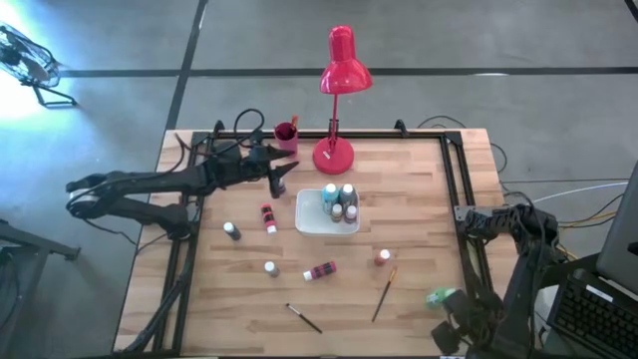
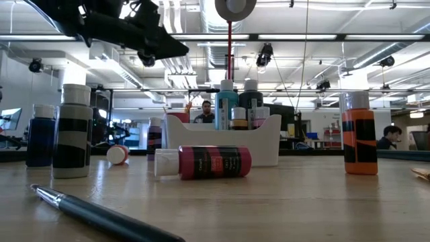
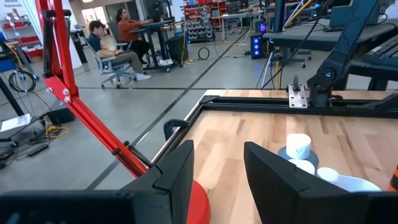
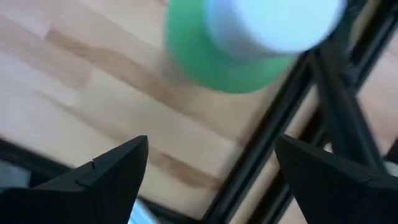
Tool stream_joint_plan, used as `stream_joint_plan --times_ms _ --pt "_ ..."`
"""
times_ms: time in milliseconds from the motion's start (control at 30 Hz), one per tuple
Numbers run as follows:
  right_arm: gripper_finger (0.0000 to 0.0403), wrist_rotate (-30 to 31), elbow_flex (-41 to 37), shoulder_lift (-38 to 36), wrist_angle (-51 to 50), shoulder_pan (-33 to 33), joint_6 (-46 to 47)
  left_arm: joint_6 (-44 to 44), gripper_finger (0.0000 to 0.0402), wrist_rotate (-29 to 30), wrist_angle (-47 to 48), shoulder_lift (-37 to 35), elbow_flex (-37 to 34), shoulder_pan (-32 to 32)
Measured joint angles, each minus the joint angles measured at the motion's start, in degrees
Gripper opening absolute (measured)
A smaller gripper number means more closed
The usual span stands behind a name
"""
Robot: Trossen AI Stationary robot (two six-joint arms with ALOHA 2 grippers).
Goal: Pick & Place Paint Supplies
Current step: Put the green paint bottle into the white bin
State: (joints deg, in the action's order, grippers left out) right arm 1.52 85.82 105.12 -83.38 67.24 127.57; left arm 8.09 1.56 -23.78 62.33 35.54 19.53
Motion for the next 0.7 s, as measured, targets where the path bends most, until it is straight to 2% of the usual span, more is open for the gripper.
stream_joint_plan --times_ms 167,700 --pt "0.0353 2.1 -1.3 0.0 -1.9 0.3 0.8 0.1 0.0147 0.0 -0.6 1.2 0.4 0.1" --pt "0.0316 10.4 -7.3 -0.4 0.9 -0.3 1.0 0.3 0.0147 0.0 -0.7 1.4 0.6 0.2"
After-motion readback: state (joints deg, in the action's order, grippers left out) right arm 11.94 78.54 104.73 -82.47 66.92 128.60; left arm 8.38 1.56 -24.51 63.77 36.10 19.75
